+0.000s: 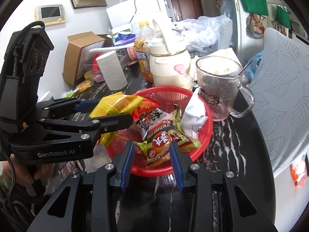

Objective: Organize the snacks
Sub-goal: 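Carry the yellow packet and lollipop over the red basket with both grippers, then open both grippers to drop the yellow packet and lollipop into the basket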

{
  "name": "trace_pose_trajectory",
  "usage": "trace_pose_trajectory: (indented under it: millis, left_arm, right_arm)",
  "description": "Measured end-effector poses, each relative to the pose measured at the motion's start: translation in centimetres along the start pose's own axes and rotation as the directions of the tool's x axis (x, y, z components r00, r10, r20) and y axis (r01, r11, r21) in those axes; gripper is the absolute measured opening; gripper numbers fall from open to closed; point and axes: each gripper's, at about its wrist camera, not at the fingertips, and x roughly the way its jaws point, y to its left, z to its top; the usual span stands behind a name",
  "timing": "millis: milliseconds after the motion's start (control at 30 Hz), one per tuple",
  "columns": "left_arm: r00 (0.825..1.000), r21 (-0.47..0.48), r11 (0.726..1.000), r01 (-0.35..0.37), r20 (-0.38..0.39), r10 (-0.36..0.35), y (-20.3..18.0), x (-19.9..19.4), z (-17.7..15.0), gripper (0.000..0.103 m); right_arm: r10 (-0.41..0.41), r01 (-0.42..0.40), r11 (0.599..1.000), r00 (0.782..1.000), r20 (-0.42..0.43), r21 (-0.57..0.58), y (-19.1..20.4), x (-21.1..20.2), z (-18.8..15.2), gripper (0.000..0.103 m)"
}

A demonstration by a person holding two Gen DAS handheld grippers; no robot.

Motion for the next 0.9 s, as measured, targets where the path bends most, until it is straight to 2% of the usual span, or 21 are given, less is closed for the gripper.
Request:
trace_pose_trajectory:
  millis: [33, 133, 167, 433, 900]
  left_arm:
    - [1.0, -0.002, 1.0, -0.005, 0.0, 0.005, 0.0, 0.0, 0.1, 0.057]
    - [1.0, -0.007, 1.0, -0.02, -0.004, 0.02, 0.0, 0.0, 0.2, 0.072]
    - [1.0, -0.006, 1.0, -0.027, 0.002, 0.027, 0.0, -0.1, 0.1, 0.073]
    - [0.999, -0.034, 0.999, -0.04, 0.003, 0.04, 0.6, -1.3, -0.3, 0.073]
    - [0.988, -0.092, 0.988, -0.12, 0.09, 0.129, 2.4, -7.4, -1.3, 0.073]
  right_arm:
    - [-0.003, 0.003, 1.0, 1.0, 0.004, 0.002, -0.1, -0.1, 0.0, 0.037]
    - [-0.012, 0.012, 1.0, 1.0, 0.01, 0.007, -0.2, -0.4, 0.0, 0.037]
    - [-0.014, 0.014, 1.0, 1.0, 0.01, 0.006, -0.2, -0.5, 0.0, 0.037]
    - [-0.01, 0.01, 1.0, 1.0, 0.014, -0.006, 0.5, -0.7, 0.0, 0.037]
    - [0.042, -0.036, 0.993, 0.998, 0.054, -0.112, 4.7, -1.9, 1.3, 0.037]
